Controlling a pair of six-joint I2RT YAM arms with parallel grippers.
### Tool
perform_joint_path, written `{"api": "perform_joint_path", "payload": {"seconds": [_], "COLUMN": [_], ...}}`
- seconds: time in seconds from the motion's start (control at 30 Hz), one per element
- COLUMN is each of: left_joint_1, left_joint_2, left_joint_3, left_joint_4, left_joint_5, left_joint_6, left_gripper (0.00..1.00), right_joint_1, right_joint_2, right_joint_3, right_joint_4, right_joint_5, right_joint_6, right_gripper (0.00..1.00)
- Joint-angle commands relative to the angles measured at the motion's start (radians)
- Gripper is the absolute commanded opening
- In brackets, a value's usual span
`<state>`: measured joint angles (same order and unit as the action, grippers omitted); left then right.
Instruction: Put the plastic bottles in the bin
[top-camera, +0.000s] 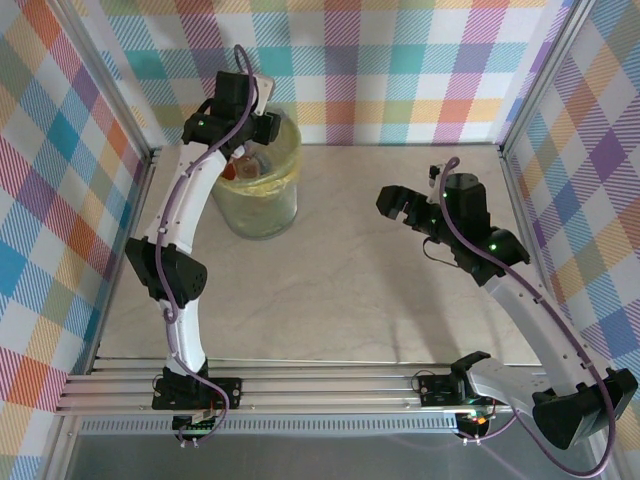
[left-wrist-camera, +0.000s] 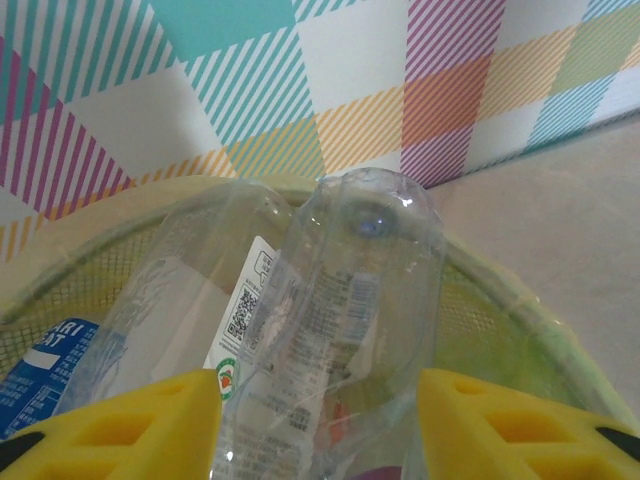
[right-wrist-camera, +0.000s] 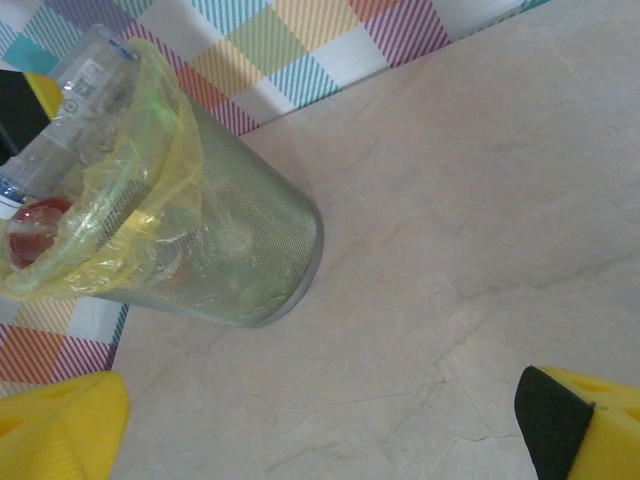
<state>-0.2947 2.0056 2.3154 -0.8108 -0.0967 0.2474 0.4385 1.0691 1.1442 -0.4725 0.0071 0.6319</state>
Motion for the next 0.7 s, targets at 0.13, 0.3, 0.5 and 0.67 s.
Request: {"api": "perform_joint_path", "payload": {"seconds": [0.13, 0.3, 0.5, 0.67], "left_joint_1": [0.011, 0.009, 0.009, 0.009], "left_joint_2": [-0.017, -0.04, -0.048, -0.015], "left_joint_3": [0.01, -0.006, 0.024, 0.026], "left_joint_4": [-0.227, -0.261, -0.29, -0.268], "left_joint_5": [-0.067, -0.033, -0.006, -0.055], "left_joint_6": [0.095, 0.127, 0.15, 0.126], "left_gripper": [0.49, 0.49, 0.51, 0.63], "right_joint_1": [-0.001, -0.001, -0.001, -0.001], "right_joint_2": [-0.013, -0.017, -0.027, -0.022], "right_joint_3": [-0.021, -0.023, -0.024, -0.029], "right_joint_4": [0.018, 0.016, 0.015, 0.02], "right_joint_5": [-0.007, -0.004, 0.005, 0.01], "right_joint_6": [0.018, 0.018, 0.018, 0.022], "right_gripper": [1.0, 1.0, 1.0, 1.0]}}
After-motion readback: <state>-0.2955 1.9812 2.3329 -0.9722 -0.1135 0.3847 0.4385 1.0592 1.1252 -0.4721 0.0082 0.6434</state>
